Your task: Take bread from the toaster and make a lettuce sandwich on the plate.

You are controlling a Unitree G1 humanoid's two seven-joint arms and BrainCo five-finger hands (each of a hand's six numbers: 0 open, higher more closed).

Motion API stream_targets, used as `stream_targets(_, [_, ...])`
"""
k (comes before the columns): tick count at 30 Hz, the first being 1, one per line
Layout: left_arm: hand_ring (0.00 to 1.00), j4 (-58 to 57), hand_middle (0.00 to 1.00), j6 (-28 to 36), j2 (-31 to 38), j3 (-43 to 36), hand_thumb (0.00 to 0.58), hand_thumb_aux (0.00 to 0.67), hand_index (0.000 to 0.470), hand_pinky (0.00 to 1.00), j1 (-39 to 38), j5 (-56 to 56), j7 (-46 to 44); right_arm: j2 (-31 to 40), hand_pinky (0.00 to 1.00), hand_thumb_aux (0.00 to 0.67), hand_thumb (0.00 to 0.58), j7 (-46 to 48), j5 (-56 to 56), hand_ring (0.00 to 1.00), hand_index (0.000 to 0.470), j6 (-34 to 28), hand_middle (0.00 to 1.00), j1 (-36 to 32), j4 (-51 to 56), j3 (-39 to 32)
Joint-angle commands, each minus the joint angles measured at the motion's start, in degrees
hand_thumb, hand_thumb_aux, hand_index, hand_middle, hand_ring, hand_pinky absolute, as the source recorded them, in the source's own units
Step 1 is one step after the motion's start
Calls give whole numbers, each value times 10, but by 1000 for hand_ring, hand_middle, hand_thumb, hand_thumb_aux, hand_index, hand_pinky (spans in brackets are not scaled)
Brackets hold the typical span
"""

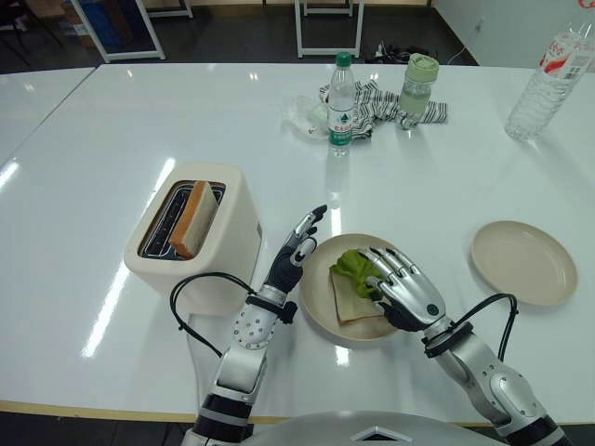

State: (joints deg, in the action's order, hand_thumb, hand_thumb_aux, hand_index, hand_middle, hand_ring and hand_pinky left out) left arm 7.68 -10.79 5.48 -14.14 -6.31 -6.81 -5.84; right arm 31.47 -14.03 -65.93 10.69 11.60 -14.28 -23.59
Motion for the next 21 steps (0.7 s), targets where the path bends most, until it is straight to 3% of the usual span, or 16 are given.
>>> stream_targets(1, [0, -10, 0, 2, 1, 0, 0, 0, 0, 0, 0, -6, -4, 9, 0, 670, 580, 10, -14, 0, 470, 4, 0, 9, 2, -4])
stream_targets(12, [0, -13, 0, 3, 1, 0, 0, 0, 0, 0, -1, -6, -5, 8, 0, 670, 580, 22, -2, 0, 470, 18, 0, 20, -6, -7])
stream_targets(13, [0, -14, 0, 3, 1, 0, 0, 0, 0, 0, 0, -6, -5, 8, 0, 589, 571, 24, -2, 0, 413, 17, 0, 21, -5, -7])
stream_targets(14, [0, -15, 0, 3, 2, 0, 0, 0, 0, 0, 0, -6, -5, 8, 0, 489, 538, 25, -2, 0, 343, 17, 0, 23, -5, -7])
stream_targets(15, [0, -16, 0, 3, 2, 0, 0, 0, 0, 0, 0, -6, -6, 9, 0, 313, 415, 27, -3, 0, 219, 16, 0, 24, -6, -5])
stream_targets(16, [0, -16, 0, 3, 2, 1, 0, 0, 0, 0, 1, -6, -6, 9, 0, 179, 268, 28, -2, 0, 125, 16, 0, 26, -7, -4])
stream_targets(17, [0, -17, 0, 3, 2, 1, 0, 0, 0, 0, 1, -6, -5, 11, 0, 53, 87, 29, -2, 0, 37, 15, 0, 27, -9, -1])
stream_targets(19, [0, -17, 0, 3, 2, 1, 0, 0, 0, 0, 1, -6, -5, 15, 0, 0, 0, 35, 1, 0, 0, 14, 0, 31, -14, 5])
stream_targets(21, [0, -17, 0, 2, 1, 2, 0, 0, 0, 0, 1, -6, -5, 20, 0, 0, 0, 40, 6, 0, 0, 12, 0, 38, -24, 16])
